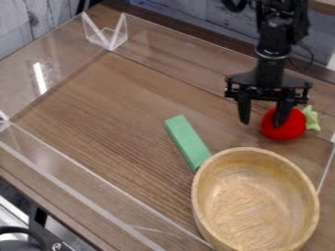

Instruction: Move the red object to the right side of the table

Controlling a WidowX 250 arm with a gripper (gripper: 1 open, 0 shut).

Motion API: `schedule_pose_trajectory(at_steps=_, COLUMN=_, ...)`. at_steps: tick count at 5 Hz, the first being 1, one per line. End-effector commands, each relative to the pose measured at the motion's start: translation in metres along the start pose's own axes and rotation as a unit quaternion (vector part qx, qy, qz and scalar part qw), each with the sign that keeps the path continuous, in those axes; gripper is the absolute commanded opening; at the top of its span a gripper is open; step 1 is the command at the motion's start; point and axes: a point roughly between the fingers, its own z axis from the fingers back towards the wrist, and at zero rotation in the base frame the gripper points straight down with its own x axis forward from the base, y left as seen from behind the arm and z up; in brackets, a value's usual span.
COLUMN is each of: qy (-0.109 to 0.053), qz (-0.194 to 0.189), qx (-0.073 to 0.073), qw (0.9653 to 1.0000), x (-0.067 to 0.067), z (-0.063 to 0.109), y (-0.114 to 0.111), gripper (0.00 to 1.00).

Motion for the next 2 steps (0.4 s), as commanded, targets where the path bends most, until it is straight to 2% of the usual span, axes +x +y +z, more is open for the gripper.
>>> schedule_pose_trajectory(at_steps=1, qy=-0.046, qz=0.019, qx=-0.036, qw=0.9981, x=0.005, z=0.047, y=0.006, gripper=1.00)
schedule_pose_trajectory(at_steps=2, qy=-0.072, qz=0.058, qx=-0.051, qw=0.9944, x=0.006, z=0.071, y=0.014, gripper=1.00)
